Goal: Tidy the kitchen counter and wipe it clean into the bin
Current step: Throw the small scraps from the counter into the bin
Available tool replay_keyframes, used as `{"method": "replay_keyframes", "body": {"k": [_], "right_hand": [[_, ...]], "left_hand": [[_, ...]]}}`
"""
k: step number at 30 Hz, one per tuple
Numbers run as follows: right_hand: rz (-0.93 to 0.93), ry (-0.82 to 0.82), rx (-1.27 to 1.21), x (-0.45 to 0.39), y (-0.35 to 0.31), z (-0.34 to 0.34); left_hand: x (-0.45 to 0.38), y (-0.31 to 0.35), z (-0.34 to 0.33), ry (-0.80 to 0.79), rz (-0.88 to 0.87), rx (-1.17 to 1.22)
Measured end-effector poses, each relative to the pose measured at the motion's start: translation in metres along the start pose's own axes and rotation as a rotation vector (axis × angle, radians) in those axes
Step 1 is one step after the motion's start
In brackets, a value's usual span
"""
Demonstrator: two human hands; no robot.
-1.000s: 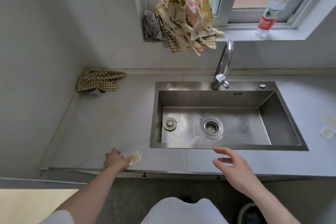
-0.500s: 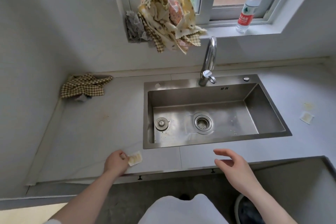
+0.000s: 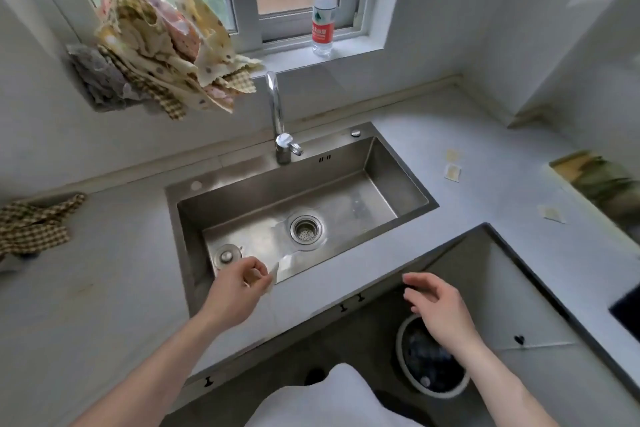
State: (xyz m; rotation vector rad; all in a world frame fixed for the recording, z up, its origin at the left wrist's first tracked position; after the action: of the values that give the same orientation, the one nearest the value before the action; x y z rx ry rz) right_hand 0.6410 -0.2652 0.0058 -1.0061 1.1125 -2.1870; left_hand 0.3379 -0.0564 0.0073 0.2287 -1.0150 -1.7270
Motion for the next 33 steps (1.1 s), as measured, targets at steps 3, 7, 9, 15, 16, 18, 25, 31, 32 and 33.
{"method": "replay_keyframes", "body": {"k": [3,7,9,15,16,18,25,31,32,33], "right_hand": [[-0.067,0.128,-0.048,0.003,0.022,0.04],[-0.15,0.279,-0.095,0.018,0.046,0.091],[-0.187,0.341,-0.101,0.026,0.057,0.114],[-0.263,0.426,-0.162,0.041,0.095,0.171],[-0.274,0.425,-0.161,0.043,0.101,0.179],[-0.292,0.411,-0.146,0.044,0.112,0.196],[-0.345,0.315,-0.092,0.036,0.153,0.251],[-0.38,0.21,-0.022,0.029,0.18,0.289],[-0.385,0.201,-0.014,0.028,0.183,0.296],[-0.391,0.198,-0.004,0.026,0.185,0.303]], "left_hand": [[-0.01,0.039,-0.033,-0.116,-0.1,-0.021],[-0.017,0.09,-0.088,-0.319,-0.198,-0.033],[-0.019,0.111,-0.119,-0.41,-0.249,-0.097],[-0.021,0.158,-0.213,-0.605,-0.336,-0.295],[-0.02,0.166,-0.228,-0.628,-0.334,-0.315],[-0.017,0.178,-0.257,-0.655,-0.315,-0.344],[-0.006,0.205,-0.363,-0.718,-0.222,-0.416],[0.0,0.208,-0.434,-0.712,-0.114,-0.464],[0.001,0.208,-0.443,-0.708,-0.113,-0.474],[0.002,0.208,-0.452,-0.707,-0.113,-0.481]]}}
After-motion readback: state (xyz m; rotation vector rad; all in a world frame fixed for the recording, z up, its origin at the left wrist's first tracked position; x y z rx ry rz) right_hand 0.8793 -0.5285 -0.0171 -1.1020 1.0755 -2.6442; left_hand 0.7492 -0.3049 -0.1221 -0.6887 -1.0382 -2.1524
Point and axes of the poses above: each hand's wrist, its own x-axis away from the middle knuckle, its own z-axis out of the back of the hand, y = z × x, the point moved 1 cm from there along -x, towards the middle knuckle, and after that the axes turned 2 degrees about -z, right-handed, at the moved point
